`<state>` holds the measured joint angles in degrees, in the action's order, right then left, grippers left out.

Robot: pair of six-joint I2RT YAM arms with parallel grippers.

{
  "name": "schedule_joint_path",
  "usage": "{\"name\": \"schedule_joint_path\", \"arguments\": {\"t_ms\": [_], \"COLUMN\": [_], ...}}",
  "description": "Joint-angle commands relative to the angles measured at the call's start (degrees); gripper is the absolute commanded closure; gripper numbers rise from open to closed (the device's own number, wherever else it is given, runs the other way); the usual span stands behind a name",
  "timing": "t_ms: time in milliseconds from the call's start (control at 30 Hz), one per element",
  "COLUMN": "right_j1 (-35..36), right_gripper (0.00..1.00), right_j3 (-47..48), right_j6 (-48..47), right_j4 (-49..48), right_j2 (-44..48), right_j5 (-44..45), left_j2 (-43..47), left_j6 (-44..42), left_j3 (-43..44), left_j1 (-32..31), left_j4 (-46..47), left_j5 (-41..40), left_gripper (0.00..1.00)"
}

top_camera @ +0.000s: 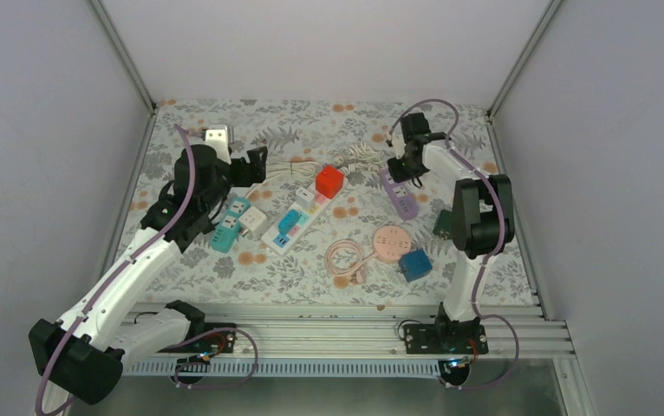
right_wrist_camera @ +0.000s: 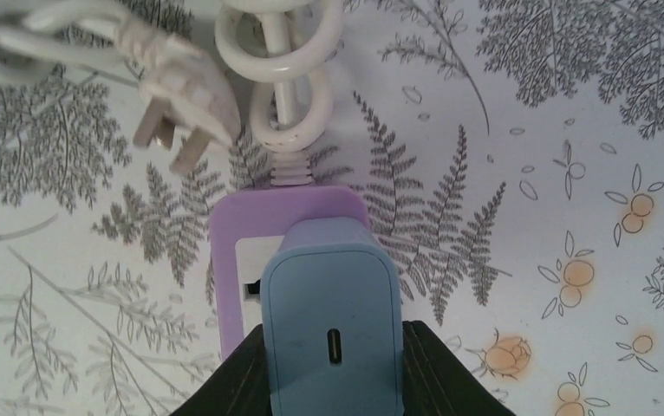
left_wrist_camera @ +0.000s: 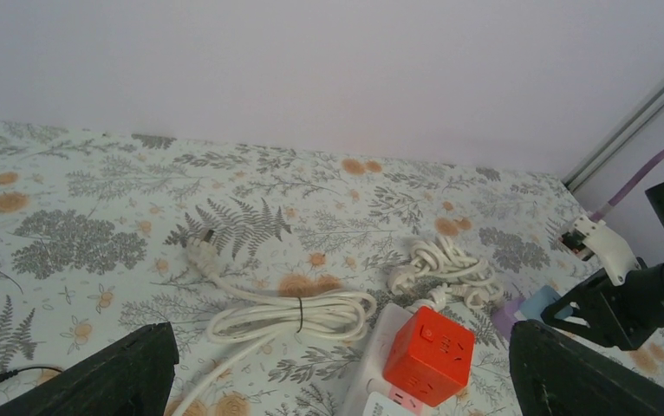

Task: Insert the plug

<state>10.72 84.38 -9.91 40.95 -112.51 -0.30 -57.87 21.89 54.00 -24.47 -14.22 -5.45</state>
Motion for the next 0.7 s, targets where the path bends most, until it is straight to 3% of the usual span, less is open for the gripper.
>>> {"name": "schedule_joint_path", "arguments": {"t_ms": [0, 300, 667], "right_j1": [2.6, 2.7, 3.9], "right_gripper": [0.92, 0.96, 0.91], "right_j3": [0.4, 3.7, 5.4], "right_j6": [4.8, 25.4, 33.9], "right_j4": [-0.3, -1.1, -3.9], "right_j2": [-5.8, -6.1, -5.8], "right_j5": [2.3, 4.7, 9.2], "left_j2": [-0.2, 0.1, 0.1], "left_j6": [0.4, 0.6, 0.3], "left_j3": [-0.6, -1.3, -1.6], "left_j1": [0.4, 0.4, 0.4], "left_j4": [1.0, 1.5, 1.7], "left_j5": [-0.2, -0.6, -1.0], "left_gripper": [0.05, 0.05, 0.05]}}
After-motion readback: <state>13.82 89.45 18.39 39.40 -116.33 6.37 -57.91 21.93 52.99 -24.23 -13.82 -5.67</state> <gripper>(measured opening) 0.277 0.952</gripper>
